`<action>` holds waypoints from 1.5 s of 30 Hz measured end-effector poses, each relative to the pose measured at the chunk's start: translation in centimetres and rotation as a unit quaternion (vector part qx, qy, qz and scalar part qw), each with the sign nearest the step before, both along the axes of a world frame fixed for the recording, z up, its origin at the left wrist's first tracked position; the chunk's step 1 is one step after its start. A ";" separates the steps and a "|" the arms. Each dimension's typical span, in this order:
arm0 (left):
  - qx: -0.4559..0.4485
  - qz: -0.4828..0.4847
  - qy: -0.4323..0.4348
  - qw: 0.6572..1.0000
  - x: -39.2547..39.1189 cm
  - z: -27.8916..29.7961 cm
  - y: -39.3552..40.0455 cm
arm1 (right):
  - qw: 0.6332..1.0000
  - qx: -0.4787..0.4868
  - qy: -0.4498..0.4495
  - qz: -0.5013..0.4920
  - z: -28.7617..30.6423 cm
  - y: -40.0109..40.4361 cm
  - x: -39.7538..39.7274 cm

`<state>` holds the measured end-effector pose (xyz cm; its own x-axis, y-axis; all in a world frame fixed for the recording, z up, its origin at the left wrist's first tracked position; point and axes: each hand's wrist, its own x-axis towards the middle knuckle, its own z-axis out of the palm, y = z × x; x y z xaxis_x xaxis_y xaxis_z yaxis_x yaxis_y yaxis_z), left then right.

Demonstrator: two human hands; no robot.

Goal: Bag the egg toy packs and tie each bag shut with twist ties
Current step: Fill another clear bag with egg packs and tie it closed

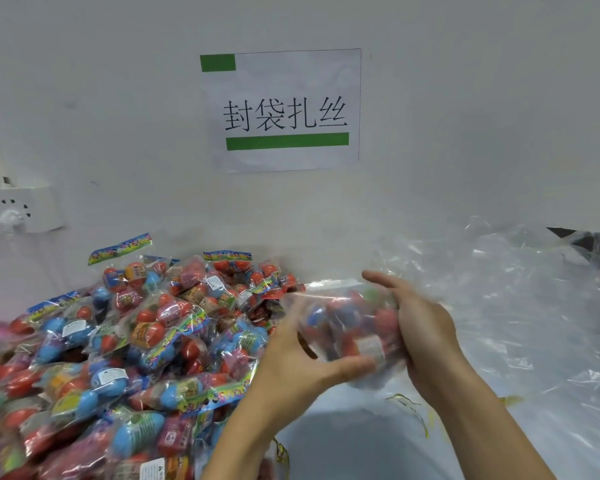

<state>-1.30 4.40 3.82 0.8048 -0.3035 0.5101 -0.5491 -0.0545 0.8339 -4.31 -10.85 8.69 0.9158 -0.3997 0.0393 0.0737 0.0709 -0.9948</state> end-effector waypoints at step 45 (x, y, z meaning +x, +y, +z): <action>0.190 -0.038 0.083 0.977 -0.9 1.9 1.8 | 0.858 -0.451 0.106 0.222 -3.6 1.7 0.6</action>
